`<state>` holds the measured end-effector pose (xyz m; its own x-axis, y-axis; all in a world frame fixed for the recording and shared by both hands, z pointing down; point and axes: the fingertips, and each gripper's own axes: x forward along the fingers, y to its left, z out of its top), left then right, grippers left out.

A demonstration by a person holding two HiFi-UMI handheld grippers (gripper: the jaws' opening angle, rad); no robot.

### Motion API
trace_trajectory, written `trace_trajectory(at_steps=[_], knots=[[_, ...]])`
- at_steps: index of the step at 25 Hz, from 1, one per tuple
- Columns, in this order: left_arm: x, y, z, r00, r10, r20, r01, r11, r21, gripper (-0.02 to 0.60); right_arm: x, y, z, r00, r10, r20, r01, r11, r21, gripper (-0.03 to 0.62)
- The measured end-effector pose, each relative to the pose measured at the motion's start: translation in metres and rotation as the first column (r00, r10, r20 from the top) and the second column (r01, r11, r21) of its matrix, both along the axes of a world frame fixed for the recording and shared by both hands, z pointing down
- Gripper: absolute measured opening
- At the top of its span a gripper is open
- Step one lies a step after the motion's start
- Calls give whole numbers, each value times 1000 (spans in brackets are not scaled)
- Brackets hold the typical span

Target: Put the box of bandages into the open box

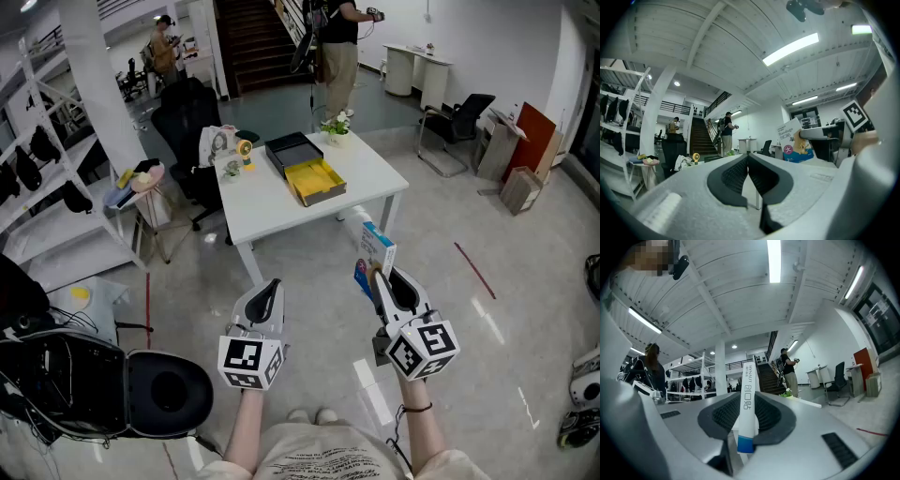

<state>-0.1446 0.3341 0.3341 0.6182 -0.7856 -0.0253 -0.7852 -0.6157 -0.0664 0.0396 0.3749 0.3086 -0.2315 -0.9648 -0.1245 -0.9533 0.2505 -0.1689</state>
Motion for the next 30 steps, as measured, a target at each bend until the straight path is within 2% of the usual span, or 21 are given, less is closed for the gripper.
trace_trajectory(at_steps=[18, 30], knots=[[19, -23, 17, 1000, -2, -12, 2, 1000, -26, 22, 22, -25, 13, 999, 1, 42, -1, 1000, 1, 91], [34, -88, 30, 1000, -4, -17, 3, 999, -51, 21, 39, -90, 28, 997, -7, 77, 9, 1000, -19, 91]])
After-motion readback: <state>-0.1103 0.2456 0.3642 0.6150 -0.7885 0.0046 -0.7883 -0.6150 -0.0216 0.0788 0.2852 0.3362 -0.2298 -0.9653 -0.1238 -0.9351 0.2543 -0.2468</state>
